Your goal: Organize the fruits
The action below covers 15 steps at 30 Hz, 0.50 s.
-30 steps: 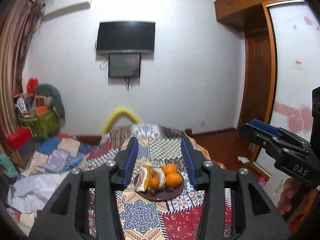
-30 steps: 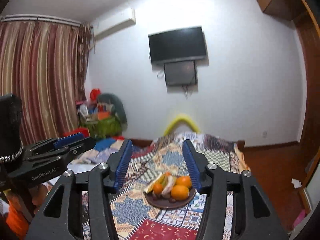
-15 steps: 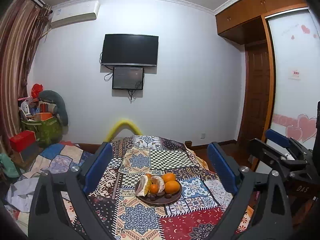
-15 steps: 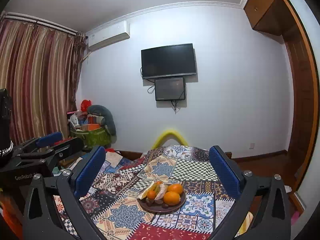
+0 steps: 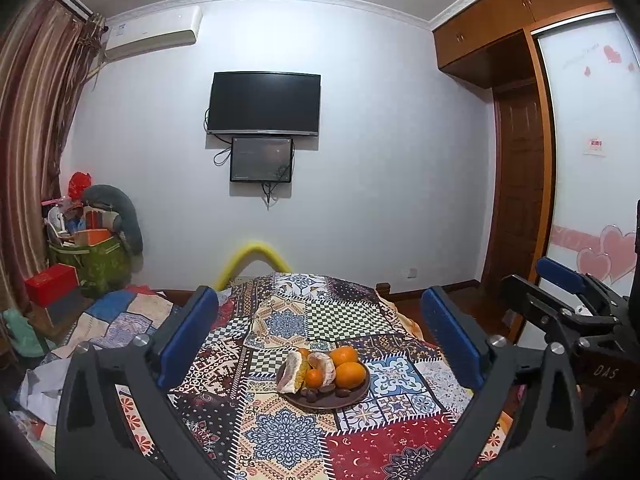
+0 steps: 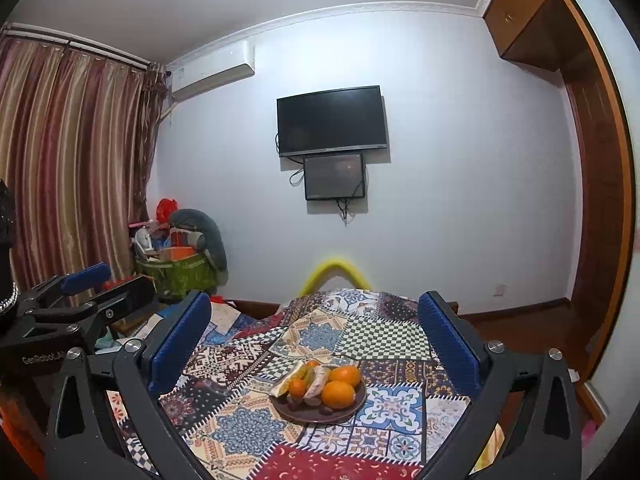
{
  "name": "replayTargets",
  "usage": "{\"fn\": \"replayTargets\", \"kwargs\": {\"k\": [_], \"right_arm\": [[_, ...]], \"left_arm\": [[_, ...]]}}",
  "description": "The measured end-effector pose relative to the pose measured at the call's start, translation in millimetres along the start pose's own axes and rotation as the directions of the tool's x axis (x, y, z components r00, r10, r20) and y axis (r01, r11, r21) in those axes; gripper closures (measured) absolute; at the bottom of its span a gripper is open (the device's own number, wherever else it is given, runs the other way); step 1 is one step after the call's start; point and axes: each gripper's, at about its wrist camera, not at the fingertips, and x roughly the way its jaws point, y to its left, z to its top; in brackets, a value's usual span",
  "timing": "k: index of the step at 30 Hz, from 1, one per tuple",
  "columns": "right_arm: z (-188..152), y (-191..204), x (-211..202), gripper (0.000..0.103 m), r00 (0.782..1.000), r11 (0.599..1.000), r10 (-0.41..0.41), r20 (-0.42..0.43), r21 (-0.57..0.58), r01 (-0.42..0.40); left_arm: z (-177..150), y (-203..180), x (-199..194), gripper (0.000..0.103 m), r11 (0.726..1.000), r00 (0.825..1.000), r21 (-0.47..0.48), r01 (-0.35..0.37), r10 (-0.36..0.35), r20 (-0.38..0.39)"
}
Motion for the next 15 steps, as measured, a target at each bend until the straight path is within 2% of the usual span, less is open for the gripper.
{"fn": "replayTargets", "kwargs": {"k": [15], "right_arm": [[2.3, -1.3, -2.0, 0.0, 1.0, 1.0, -0.01, -0.006, -0.004, 0.01]], "left_arm": [[-1.4, -1.9, 1.8, 0.0, 1.0, 1.0, 0.007, -0.013, 0.013, -0.005]]}}
